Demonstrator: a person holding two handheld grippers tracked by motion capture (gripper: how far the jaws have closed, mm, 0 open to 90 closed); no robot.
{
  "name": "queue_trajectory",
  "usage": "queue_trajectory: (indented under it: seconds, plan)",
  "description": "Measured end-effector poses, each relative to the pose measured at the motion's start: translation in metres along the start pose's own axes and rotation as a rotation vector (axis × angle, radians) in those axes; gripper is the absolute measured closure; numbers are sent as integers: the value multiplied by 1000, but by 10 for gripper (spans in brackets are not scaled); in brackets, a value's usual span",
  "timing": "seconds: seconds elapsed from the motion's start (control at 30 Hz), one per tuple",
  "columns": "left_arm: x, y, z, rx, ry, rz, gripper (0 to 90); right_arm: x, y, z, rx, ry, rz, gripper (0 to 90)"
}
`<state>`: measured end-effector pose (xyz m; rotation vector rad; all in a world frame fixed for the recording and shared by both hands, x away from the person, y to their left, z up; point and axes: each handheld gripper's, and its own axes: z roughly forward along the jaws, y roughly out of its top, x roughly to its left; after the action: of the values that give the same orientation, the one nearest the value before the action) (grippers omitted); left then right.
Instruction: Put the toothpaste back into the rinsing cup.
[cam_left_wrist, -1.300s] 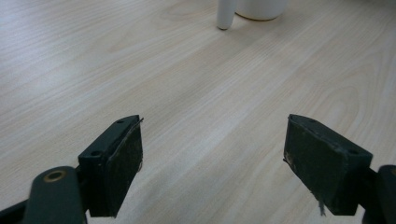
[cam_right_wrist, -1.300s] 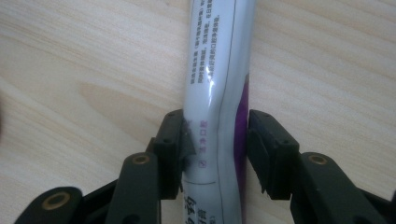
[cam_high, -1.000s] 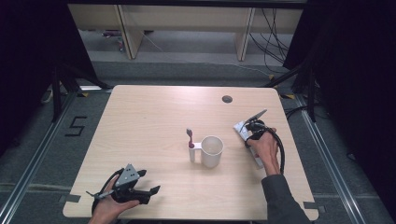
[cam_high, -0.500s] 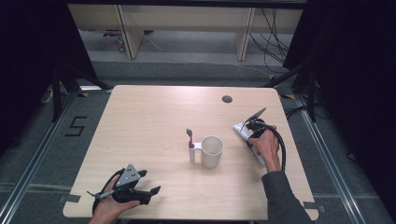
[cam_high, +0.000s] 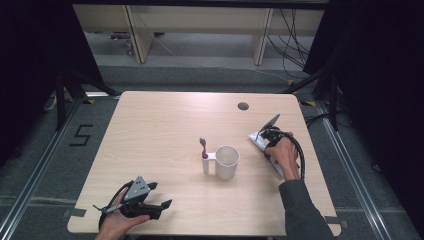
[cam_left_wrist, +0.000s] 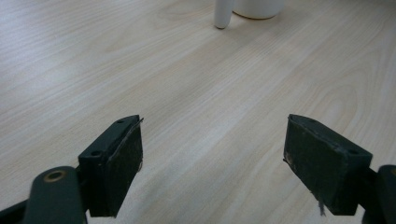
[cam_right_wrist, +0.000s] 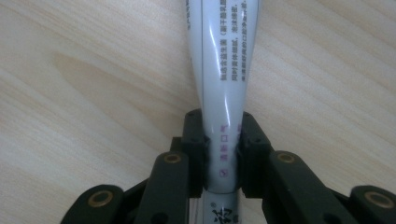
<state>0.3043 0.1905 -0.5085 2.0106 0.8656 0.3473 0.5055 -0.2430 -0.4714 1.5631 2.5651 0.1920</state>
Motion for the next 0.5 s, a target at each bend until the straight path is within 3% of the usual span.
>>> queue_trajectory:
  seconds: [0.03,0.07,0.1,0.2,0.23,0.27,0.3,0.33,0.37,0.4,0.43,0.47,0.5]
  plan:
    - [0,-1,1,-9,1,-2,195,1,0,0,9,-3,10,766]
    - [0,0,0,2,5,2,195,0,0,1,10,-7,-12,766]
    - [0,0,0,1,4,3,195,-6,1,4,-22,-7,-109,766]
    - [-2,0,0,3,4,-4,195,-7,1,4,-20,1,-122,767]
    - [-1,0,-1,12,3,14,195,-6,1,3,-24,-2,-119,768]
    - [-1,0,-1,4,1,-1,196,-5,1,2,-5,7,-89,769]
    - [-1,0,-1,5,4,1,199,-8,1,3,-17,9,-130,771]
    - [0,0,-1,6,2,2,199,-7,0,2,-23,14,-108,773]
    - [0,0,0,-4,0,-1,199,-8,-2,1,-18,14,-125,773]
    - [0,0,0,-3,-2,-2,199,-4,-4,0,-5,36,-51,774]
    - [1,0,0,0,-1,1,199,-9,-5,0,-22,57,-101,774]
    - [0,1,0,-2,2,-9,199,-7,-8,-2,-27,64,-45,775]
    - [0,1,0,-2,4,-12,199,-8,-10,-3,-51,77,-42,775]
